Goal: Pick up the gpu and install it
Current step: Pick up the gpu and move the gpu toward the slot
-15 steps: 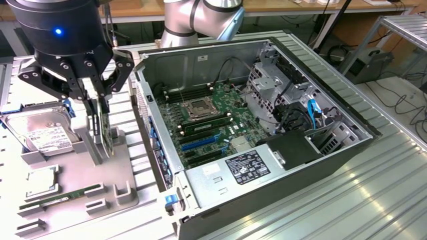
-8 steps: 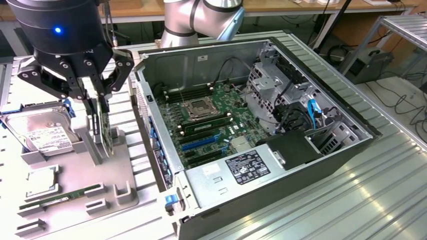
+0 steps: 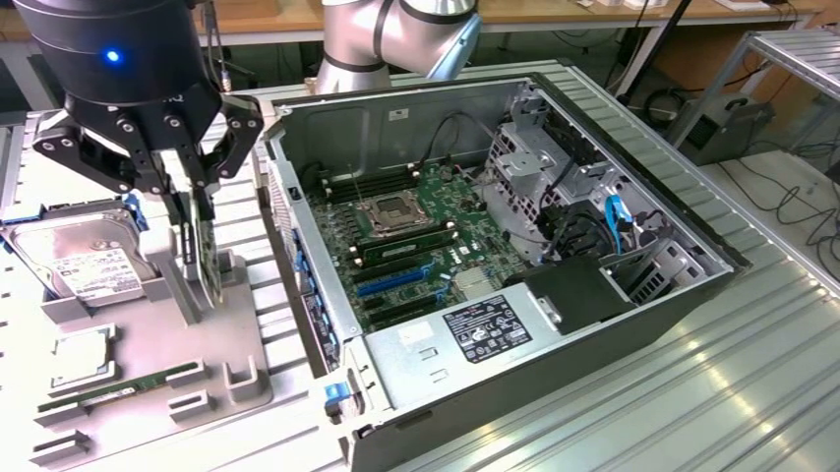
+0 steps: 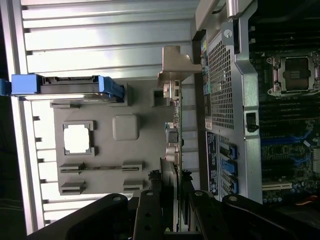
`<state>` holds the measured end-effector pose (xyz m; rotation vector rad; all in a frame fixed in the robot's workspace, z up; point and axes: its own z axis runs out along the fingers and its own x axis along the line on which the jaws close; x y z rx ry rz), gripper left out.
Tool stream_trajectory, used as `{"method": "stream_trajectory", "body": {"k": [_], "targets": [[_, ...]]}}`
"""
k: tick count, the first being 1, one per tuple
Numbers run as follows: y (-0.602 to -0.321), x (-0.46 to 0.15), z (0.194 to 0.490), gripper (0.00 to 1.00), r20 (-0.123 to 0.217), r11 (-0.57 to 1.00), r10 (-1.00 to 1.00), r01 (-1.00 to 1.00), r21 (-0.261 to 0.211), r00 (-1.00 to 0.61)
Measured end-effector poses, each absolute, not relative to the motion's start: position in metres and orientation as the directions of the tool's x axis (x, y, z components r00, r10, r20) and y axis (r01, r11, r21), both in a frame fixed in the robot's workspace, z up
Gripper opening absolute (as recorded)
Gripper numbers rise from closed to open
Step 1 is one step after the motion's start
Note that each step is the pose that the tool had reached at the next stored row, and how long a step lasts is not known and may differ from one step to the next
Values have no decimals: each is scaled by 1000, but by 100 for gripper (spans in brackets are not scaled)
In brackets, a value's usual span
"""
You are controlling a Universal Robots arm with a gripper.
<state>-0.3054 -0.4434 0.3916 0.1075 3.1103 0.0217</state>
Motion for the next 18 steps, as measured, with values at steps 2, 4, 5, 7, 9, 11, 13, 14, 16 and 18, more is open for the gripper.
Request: {"method": "stream_trajectory", "body": {"k": [2, 4, 5, 7, 9, 11, 13, 14, 16, 18], "targets": [[-443, -305, 394, 26, -29, 998, 69, 69, 15, -997], [-443, -305, 394, 26, -29, 998, 69, 69, 15, -997], [-443, -305, 394, 26, -29, 998, 69, 69, 15, -997], [-443, -305, 395, 26, -29, 998, 69, 69, 15, -997], [-443, -305, 395, 26, -29, 998, 69, 69, 15, -997], [-443, -305, 395, 26, -29, 998, 69, 69, 15, -997], [-443, -305, 396, 26, -29, 998, 69, 69, 15, -997], [-443, -305, 396, 26, -29, 998, 69, 69, 15, -997], [-443, -305, 396, 26, -29, 998, 69, 69, 15, -997], [-443, -305, 397, 26, -29, 998, 69, 69, 15, -997]]}}
